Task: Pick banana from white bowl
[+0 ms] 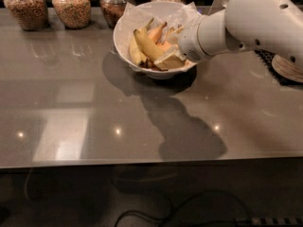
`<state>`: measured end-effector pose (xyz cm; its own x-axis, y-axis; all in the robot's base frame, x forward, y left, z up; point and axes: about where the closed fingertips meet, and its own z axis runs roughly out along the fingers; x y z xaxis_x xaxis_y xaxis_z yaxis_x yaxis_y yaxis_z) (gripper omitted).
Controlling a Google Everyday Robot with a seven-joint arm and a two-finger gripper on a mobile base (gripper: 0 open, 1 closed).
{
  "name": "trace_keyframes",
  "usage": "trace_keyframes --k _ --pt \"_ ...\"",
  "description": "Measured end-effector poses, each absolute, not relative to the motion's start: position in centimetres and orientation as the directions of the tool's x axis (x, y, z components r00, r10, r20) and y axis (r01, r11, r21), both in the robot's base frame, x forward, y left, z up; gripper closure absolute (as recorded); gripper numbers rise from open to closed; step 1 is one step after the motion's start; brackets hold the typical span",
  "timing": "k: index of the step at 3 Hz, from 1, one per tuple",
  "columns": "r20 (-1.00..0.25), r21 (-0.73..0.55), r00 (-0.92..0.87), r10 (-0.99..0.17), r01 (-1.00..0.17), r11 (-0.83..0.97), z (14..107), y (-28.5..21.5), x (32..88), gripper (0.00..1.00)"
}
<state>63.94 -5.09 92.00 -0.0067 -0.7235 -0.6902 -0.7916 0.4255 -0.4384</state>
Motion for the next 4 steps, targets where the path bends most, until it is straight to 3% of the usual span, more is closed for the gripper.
trace_keyframes --k 4 --pt "-0.693 -0.401 -0.040 -0.719 -0.808 0.432 89.7 -4.5 65.1 0.49"
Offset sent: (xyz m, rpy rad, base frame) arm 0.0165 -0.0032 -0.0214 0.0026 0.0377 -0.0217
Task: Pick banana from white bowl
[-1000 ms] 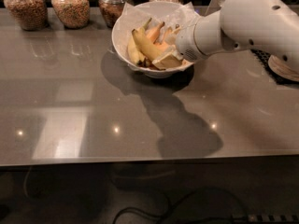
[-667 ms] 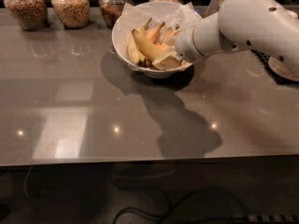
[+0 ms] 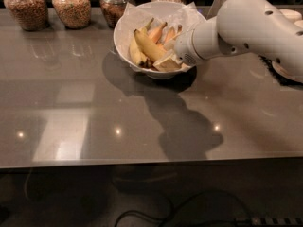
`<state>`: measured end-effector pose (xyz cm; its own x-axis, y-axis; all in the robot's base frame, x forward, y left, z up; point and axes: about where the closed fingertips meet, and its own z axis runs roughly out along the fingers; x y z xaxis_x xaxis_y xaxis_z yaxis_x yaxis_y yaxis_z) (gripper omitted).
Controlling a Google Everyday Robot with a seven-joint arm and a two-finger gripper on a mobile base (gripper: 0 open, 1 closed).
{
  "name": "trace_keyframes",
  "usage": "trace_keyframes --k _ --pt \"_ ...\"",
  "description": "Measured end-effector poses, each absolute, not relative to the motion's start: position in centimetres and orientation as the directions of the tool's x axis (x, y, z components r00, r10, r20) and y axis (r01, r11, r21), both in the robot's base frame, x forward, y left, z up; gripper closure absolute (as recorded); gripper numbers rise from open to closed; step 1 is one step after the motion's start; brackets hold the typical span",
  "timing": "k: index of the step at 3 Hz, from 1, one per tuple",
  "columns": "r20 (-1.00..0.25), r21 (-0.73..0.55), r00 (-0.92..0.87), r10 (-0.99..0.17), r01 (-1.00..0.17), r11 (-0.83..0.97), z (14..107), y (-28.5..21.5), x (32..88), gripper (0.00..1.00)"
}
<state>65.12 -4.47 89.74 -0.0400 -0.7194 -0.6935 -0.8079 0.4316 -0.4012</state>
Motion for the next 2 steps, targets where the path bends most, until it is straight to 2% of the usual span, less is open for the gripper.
trace_keyframes --k 1,2 --pt "-0.697 -0.386 -0.043 -0.715 -0.818 0.426 88.94 -3.73 65.36 0.57" --pt "-0.697 -0.383 -0.042 -0.716 -0.822 0.421 88.66 -3.45 65.39 0.76"
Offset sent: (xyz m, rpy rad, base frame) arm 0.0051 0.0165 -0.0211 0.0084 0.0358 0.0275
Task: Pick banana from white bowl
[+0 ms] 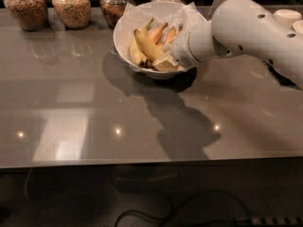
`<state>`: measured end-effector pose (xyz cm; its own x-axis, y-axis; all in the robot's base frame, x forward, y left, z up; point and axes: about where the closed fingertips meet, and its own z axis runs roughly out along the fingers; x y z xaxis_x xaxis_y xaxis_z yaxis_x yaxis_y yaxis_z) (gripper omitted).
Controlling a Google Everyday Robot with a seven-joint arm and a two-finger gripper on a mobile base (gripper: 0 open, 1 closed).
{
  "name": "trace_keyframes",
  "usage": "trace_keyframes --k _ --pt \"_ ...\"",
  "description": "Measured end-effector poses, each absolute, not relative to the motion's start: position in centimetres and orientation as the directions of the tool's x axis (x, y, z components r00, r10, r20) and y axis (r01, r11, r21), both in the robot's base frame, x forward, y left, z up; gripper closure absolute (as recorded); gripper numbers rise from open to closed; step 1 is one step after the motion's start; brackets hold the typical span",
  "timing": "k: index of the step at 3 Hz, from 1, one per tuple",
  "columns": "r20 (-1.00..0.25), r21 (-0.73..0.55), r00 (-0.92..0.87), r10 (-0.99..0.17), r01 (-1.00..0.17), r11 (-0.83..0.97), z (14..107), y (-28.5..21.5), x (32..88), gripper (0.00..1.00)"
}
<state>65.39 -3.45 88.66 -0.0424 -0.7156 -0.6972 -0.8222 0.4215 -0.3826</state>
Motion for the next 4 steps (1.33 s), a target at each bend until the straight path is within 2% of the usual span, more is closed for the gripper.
trace_keyframes --k 1,3,4 --pt "-0.682 -0.392 -0.020 -0.732 -0.834 0.388 88.9 -2.7 65.3 0.98" --pt "-0.599 -0.442 0.058 -0.798 -0.855 0.270 92.3 -2.5 65.1 1.00" --pt "-0.600 -0.412 0.067 -0.797 -0.880 0.236 94.4 -4.1 63.8 1.00"
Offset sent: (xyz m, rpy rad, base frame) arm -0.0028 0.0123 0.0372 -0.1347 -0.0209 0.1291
